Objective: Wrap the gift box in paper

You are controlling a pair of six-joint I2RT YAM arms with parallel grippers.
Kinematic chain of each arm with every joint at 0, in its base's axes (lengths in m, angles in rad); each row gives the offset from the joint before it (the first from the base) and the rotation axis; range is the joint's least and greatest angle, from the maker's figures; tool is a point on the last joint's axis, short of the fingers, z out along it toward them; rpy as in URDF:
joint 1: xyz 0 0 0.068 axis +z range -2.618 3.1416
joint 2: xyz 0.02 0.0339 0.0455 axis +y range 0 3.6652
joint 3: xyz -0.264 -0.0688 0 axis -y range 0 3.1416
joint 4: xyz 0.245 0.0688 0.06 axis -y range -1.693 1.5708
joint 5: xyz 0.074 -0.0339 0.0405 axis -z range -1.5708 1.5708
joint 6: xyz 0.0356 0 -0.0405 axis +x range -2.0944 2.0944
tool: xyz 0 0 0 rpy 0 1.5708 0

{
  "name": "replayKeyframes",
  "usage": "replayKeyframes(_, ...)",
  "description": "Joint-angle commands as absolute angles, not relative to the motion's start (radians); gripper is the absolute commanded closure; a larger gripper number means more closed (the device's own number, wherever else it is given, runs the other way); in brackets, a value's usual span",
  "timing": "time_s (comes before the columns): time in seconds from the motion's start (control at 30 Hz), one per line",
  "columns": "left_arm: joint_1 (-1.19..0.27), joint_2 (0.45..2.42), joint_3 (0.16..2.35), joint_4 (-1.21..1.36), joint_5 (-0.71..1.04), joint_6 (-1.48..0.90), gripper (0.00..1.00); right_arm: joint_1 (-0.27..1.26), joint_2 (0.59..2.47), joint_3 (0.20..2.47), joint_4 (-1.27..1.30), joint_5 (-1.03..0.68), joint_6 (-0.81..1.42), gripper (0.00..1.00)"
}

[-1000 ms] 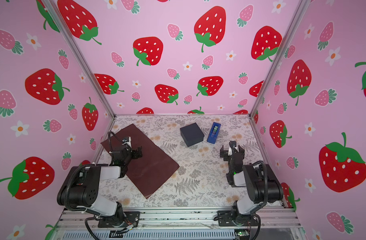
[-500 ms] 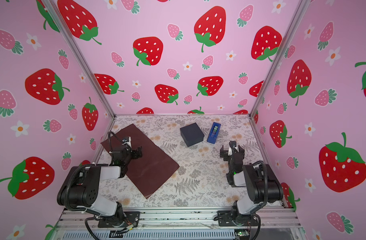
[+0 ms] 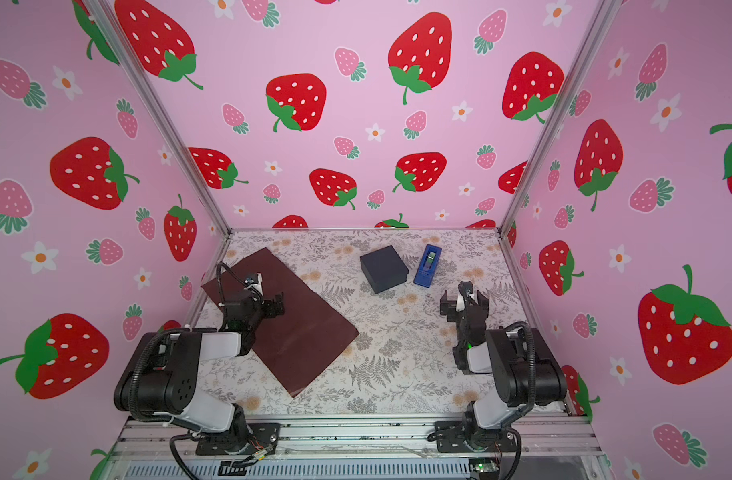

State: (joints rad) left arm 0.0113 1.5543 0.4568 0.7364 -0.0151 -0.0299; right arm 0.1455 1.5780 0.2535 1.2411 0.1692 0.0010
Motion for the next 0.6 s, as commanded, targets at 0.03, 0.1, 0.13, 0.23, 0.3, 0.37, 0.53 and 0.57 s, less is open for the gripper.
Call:
replayKeyframes(0.03, 0.011, 1.546, 0.459, 0.758, -0.012, -0.025, 0.01, 0.136, 1.571, 0.262, 1.265, 0.161, -0.007, 0.00)
replayKeyframes(0.1, 0.008, 1.536, 0.473, 0.730, -0.027, -0.031, 0.01, 0.138, 1.556, 0.273, 1.236, 0.155, -0.010, 0.00)
replayKeyframes(0.13, 0.007, 1.516, 0.501, 0.662, -0.032, -0.027, 0.01, 0.138, 1.536, 0.284, 1.202, 0.153, -0.011, 0.00)
replayKeyframes(0.23, 0.004, 1.470, 0.582, 0.495, -0.042, -0.026, 0.01, 0.139, 1.457, 0.331, 1.046, 0.154, -0.001, 0.00)
replayKeyframes(0.3, 0.003, 1.450, 0.626, 0.411, -0.045, -0.030, 0.01, 0.140, 1.410, 0.376, 0.911, 0.144, 0.023, 0.00)
replayKeyframes(0.37, 0.002, 1.430, 0.693, 0.285, -0.027, -0.046, 0.01, 0.153, 1.367, 0.439, 0.738, 0.141, 0.072, 0.00)
replayKeyframes(0.53, -0.003, 1.406, 0.878, -0.066, 0.085, -0.087, 0.00, 0.225, 1.295, 0.555, 0.433, 0.101, 0.224, 0.04)
replayKeyframes(0.57, -0.005, 1.399, 0.911, -0.142, 0.111, -0.100, 0.00, 0.248, 1.286, 0.575, 0.385, 0.088, 0.271, 0.04)
